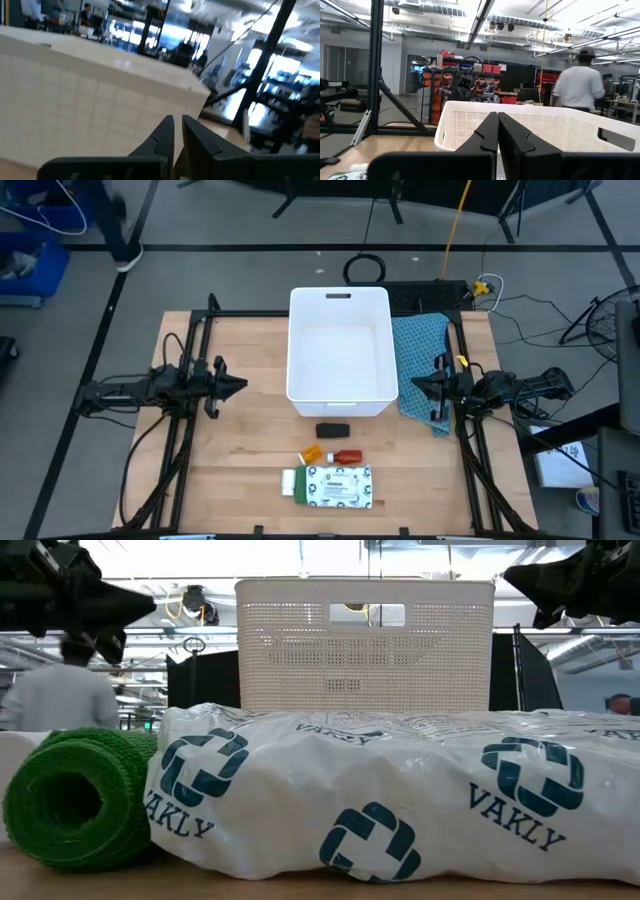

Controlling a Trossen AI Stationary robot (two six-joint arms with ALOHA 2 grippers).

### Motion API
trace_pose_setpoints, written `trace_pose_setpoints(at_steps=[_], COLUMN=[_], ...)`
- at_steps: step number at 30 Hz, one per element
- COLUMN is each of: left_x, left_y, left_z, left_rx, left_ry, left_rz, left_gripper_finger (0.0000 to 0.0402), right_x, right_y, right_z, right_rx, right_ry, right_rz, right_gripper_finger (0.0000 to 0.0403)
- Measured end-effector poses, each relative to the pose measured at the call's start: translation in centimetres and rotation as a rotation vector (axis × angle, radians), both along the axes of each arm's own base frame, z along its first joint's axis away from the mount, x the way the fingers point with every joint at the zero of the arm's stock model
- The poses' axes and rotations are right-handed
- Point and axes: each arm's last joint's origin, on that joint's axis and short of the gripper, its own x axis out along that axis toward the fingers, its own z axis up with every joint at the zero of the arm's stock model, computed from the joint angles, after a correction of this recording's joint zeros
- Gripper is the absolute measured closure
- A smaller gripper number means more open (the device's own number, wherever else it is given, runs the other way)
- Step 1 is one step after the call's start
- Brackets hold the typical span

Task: Pick & place medical supplies in basket/bin
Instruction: Put the white medicine bottle into the white bin

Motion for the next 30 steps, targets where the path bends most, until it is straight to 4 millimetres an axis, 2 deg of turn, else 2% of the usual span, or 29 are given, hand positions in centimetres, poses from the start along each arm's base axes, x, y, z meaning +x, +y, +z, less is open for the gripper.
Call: trace_pose_setpoints(at_steps=[6,11,20,26,30], left_x=[1.0,3.8,10.1,12.8,14.4], left_y=[-0.7,-2.5,-9.2,-13.7,-15.6], left_z=[2.0,4.4,8.1,8.3,8.3], left_rx=[-0.017,0.018,0.288,0.606,0.724], left_ry=[0.114,0.251,0.588,0.722,0.729], left_rz=[-0.056,-0.099,-0.121,-0.273,-0.326], left_gripper_finger=[0.0364,0.0364,0.0364,0.0364,0.0364], right_x=[0.0,0.0,0.0,0.0,0.0], right_y=[0.0,0.0,0.0,0.0,0.0], right_z=[-0.1,-0.1,-0.1,-0.1,-0.1], right_rx=[-0.031,-0.041,-0.041,-0.039,-0.016], right_ry=[0.01,0.012,0.012,0.015,0.012], right_rz=[-0.009,-0.011,-0.011,-0.01,-0.003], right_gripper_finger=[0.0403,0.0403,0.0403,0.0403,0.0403])
